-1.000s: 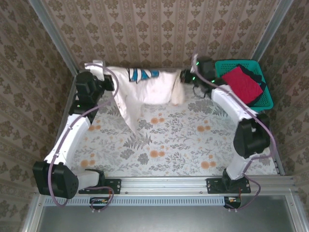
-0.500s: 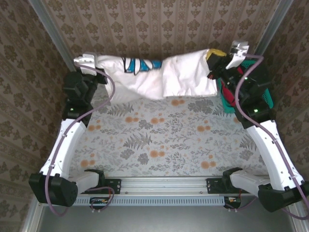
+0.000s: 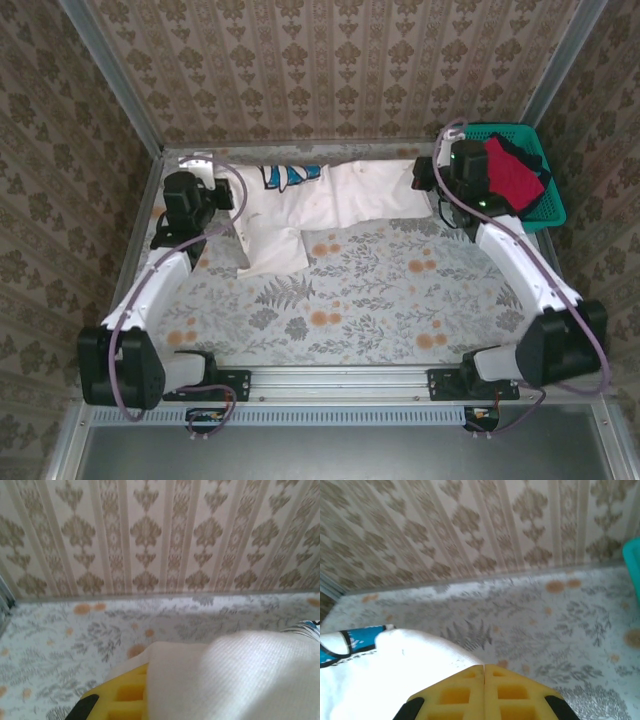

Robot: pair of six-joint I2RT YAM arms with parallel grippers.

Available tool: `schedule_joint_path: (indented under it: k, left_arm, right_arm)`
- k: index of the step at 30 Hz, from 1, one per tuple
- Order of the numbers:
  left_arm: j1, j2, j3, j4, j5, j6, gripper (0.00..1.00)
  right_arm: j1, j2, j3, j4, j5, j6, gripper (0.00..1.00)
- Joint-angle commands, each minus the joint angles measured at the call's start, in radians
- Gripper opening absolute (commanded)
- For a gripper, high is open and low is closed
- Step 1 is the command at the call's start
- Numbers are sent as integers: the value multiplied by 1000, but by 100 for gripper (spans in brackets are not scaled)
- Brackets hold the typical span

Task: Fold and stack the t-shirts

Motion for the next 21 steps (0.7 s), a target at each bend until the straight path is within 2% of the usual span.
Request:
schedule_joint_path:
  k: [1,4,6,7,8,9,11,12,14,17,21]
  left_arm:
    - [33,88,13,80,12,-69,0]
    - [71,225,80,113,27,-82,2]
    - [92,342,179,93,60,-85,10]
    - [98,386,225,79,73,-87,21]
    - [101,431,277,54,89,-92,42]
    - [103,462,317,31,105,-107,67]
    - [101,481,340,18,116,-151,98]
    - [97,470,322,21,99,-175,100]
    - [91,431,264,8,25,-224,100]
    - [85,347,137,-13,-61,-293,100]
    - [36,269,-5,-15,-33,-326,100]
  right_arm:
    - [-32,116,7,71,8,48,0]
    - [-61,247,96,66,-16,61,0]
    - [-77,347,182,40,-31,57,0]
    - [-79,386,235,18,-39,54,0]
    - [-84,426,281,-8,-38,49,6]
    - [-84,453,318,-30,-34,45,18]
    - [-84,460,335,-40,-32,44,44]
    - [-84,445,318,-23,-26,53,58]
    - [-84,403,257,16,-14,65,70]
    - [-84,359,168,38,-9,79,75]
    - [-78,346,82,28,-43,109,75]
